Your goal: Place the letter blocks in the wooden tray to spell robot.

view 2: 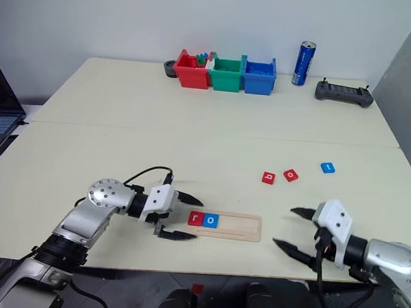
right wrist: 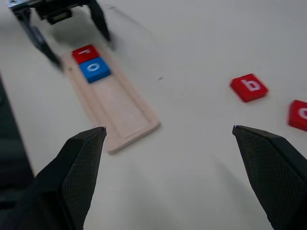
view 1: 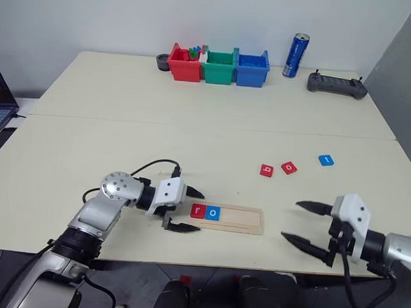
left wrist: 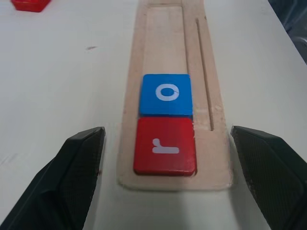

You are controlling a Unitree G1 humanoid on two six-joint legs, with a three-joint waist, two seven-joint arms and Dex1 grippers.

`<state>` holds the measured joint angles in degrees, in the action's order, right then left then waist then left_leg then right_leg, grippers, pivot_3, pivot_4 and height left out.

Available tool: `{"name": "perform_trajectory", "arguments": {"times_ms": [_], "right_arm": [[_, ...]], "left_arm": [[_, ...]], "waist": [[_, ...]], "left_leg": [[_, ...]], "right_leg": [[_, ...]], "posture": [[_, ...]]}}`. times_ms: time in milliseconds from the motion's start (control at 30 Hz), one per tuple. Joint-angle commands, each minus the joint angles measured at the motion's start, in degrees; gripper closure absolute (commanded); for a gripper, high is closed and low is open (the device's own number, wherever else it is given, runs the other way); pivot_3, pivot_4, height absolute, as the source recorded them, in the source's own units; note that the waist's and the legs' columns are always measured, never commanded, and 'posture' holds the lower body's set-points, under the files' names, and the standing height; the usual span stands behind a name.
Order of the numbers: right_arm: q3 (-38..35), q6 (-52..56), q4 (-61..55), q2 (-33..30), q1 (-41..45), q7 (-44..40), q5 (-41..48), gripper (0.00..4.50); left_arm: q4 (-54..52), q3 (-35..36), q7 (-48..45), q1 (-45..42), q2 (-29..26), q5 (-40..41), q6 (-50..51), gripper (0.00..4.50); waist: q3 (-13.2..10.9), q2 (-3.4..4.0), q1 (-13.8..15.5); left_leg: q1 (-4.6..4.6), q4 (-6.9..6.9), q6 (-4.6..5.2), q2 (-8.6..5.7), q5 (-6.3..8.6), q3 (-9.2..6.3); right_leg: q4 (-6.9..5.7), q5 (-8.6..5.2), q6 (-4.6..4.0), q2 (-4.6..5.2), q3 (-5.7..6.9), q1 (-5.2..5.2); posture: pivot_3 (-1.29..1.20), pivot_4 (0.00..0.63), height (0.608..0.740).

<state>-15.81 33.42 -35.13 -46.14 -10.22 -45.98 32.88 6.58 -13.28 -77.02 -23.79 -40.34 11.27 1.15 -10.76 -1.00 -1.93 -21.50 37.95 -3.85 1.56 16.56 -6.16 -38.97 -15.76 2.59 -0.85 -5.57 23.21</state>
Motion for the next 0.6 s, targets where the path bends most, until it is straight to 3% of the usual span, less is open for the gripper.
{"name": "perform_trajectory", "arguments": {"times_ms": [33, 333, 600], "right_arm": [[-1.8, 1.5, 0.5, 0.8, 2.9, 2.2, 1.9, 0.00], [3.9, 5.3, 7.1, 4.7, 12.9, 14.5, -6.9, 0.00], [0.7, 16.9, 10.9, 6.0, 21.0, 20.7, -4.9, 0.00]], "left_arm": [[-4.7, 2.9, 0.4, -0.2, -1.1, 2.5, 1.9, 0.05], [-10.7, 6.7, 6.3, 0.2, -0.4, 5.9, 10.0, 0.05], [-12.7, 8.4, 10.2, 1.6, 0.5, 5.9, 10.4, 0.05]], "waist": [[0.0, 0.02, 0.0], [0.0, 0.02, 0.0], [0.0, 0.03, 0.0]], "left_leg": [[0.00, -0.01, 0.00, 0.00, 0.00, 0.00], [-0.01, -0.02, 0.00, 0.00, 0.00, -0.01], [-0.02, -0.02, 0.00, 0.00, 0.00, -0.01]], "right_leg": [[0.00, 0.00, 0.00, 0.01, 0.00, 0.00], [0.00, 0.01, -0.03, 0.00, 0.01, 0.02], [-0.01, 0.07, -0.12, 0.01, 0.00, 0.04]], "posture": [[0.00, 0.150, 0.740], [0.00, 0.150, 0.740], [0.00, 0.150, 0.740]]}}
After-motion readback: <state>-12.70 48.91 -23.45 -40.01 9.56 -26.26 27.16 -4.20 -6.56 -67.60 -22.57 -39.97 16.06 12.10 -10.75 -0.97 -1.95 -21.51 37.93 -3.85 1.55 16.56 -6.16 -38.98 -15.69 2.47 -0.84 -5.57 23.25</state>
